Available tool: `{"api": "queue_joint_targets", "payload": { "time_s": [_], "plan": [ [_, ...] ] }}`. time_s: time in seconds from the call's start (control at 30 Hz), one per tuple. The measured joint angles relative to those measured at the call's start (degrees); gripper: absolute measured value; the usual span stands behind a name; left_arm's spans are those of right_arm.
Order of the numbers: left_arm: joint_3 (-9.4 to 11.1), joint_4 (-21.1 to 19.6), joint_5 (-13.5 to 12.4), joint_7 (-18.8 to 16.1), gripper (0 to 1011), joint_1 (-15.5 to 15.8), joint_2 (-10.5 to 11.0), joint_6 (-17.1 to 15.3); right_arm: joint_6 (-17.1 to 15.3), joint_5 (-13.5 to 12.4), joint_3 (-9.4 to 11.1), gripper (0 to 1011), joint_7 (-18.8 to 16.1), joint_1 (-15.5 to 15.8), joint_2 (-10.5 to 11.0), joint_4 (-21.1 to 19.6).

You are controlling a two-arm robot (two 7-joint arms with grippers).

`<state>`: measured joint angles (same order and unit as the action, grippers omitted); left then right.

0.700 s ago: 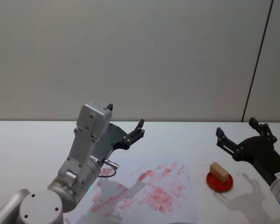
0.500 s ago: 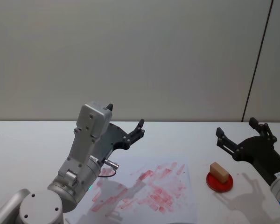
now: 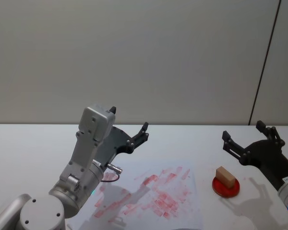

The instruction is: Use the one hand to pick up the stamp and affix it onto the A4 paper.

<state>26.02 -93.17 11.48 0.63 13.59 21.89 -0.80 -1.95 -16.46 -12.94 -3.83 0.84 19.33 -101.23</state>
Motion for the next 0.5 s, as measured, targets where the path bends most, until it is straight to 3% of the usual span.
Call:
{"api": "queue_joint_targets", "payload": {
  "time_s": [0.5],
  "plan": [
    [0.00, 0.00, 0.00, 0.00, 1002, 0.00, 0.00, 0.00, -0.14, 0.00, 0.10, 1001, -0.84, -0.33, 0.00, 0.41]
  ]
}}
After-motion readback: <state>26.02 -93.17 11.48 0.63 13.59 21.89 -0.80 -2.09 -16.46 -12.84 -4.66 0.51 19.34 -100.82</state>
